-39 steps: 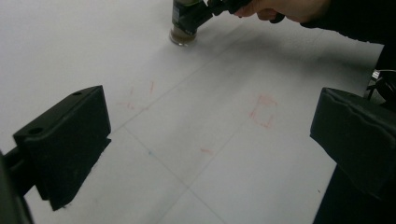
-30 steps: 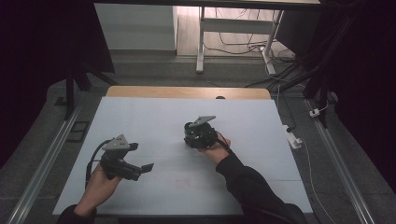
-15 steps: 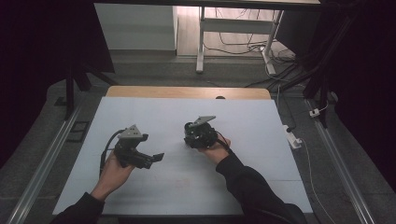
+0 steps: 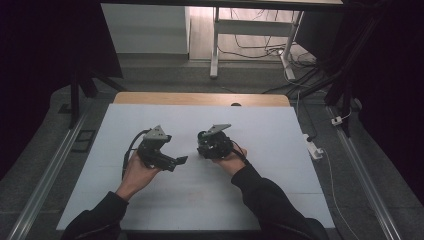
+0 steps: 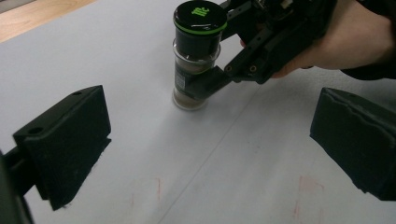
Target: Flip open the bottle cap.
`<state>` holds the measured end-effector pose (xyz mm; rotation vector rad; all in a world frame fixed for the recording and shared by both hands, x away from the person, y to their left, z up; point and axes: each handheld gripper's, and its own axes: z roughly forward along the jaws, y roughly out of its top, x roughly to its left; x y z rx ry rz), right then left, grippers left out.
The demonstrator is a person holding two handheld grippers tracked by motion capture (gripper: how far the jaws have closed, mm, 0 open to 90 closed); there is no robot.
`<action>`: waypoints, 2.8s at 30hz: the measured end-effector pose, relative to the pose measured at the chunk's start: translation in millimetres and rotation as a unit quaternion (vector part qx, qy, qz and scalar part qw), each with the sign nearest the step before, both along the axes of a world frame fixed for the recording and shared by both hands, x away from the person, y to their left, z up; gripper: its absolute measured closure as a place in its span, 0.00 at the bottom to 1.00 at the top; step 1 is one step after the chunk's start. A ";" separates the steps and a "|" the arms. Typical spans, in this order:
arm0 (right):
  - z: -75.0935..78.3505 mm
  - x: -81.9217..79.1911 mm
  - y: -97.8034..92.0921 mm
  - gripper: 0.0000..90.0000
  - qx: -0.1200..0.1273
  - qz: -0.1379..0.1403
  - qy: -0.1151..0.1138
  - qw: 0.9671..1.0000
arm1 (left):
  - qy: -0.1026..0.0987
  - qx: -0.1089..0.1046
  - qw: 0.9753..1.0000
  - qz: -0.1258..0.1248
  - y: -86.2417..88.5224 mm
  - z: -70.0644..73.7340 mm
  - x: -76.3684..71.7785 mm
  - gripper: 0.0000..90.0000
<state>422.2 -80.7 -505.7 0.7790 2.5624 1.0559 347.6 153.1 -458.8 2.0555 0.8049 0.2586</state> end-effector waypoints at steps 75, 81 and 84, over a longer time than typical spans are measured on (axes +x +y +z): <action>-0.6 0.1 -0.7 0.59 0.006 -0.003 0.003 1.000 | 0.008 0.001 0.998 -0.067 -51.6 -0.8 46.6 0.99; -0.9 1.1 -1.5 0.59 0.011 -0.005 0.006 1.000 | 0.009 -0.002 0.998 -0.065 -51.2 1.1 48.5 0.99; -1.0 1.2 -1.5 0.59 0.011 -0.005 0.006 1.000 | 0.009 -0.002 0.998 -0.064 -50.4 3.3 49.9 0.99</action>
